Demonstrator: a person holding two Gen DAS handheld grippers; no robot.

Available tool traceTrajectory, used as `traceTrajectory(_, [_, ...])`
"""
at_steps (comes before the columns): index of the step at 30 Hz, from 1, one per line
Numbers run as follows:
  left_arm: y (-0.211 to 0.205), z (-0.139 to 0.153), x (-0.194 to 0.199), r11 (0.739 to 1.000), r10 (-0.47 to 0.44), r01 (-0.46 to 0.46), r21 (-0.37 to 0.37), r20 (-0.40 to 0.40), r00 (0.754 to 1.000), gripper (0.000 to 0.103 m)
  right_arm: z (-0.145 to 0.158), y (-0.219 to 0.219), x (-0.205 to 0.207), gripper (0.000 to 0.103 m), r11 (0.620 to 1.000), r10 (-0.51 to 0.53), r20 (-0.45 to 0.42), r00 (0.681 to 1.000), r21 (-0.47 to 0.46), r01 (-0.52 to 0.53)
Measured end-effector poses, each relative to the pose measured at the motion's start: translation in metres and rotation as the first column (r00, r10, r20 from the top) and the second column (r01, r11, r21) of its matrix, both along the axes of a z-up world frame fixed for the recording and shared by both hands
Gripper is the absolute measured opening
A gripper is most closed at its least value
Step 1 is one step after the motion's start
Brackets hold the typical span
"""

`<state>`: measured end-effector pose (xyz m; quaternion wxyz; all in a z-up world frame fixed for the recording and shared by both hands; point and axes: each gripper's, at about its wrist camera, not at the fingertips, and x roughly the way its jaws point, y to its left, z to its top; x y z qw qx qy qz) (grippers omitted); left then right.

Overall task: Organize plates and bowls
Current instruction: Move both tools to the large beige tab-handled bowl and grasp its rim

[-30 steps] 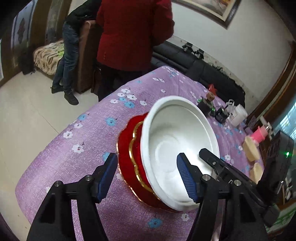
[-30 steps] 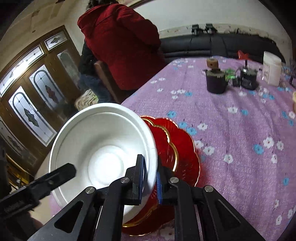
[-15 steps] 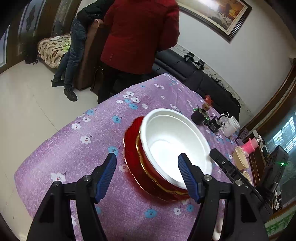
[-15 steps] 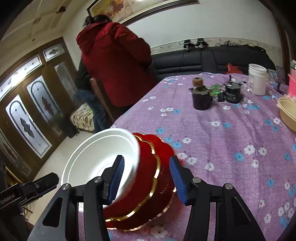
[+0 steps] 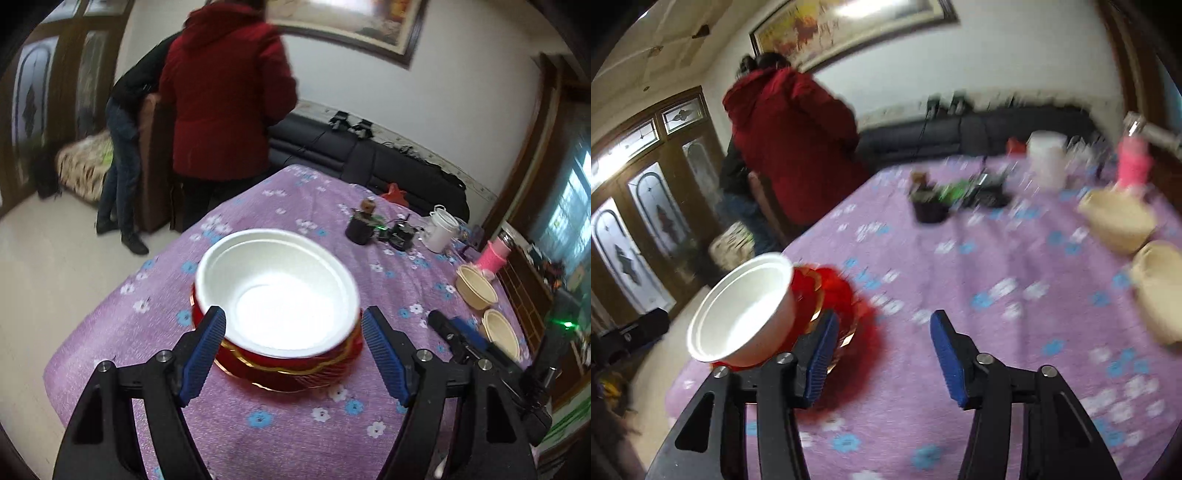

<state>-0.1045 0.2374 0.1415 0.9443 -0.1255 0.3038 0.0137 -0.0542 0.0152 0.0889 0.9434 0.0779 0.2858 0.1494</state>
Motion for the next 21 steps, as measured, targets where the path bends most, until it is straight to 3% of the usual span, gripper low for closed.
traceTrajectory(2, [-0.011,0.003,-0.003,1.0,-0.006,0.006,0.027,0.012,1.0,0.077,0.006,-0.013,-0.014,0.093,0.997,-0.059,0.085,0.995,-0.039,0.062])
traceTrajectory(4, [-0.022,0.003,-0.005,0.999,-0.017,0.016,0.048,0.009,1.0,0.078,0.007,-0.032,-0.02,0.094,0.996,-0.086,0.116,0.99,-0.015,0.089])
traceTrajectory(9, [-0.049,-0.005,0.0,0.996,-0.068,0.07,0.056,-0.039,0.997,0.078,-0.003,-0.092,-0.009,0.094,0.985,-0.167,0.014,0.986,0.052,0.166])
traceTrajectory(21, [-0.135,-0.024,0.011,0.964,-0.231,0.246,0.101,-0.143,0.962,0.078,0.007,-0.219,-0.01,0.093,0.914,-0.396,0.018,0.918,0.105,0.392])
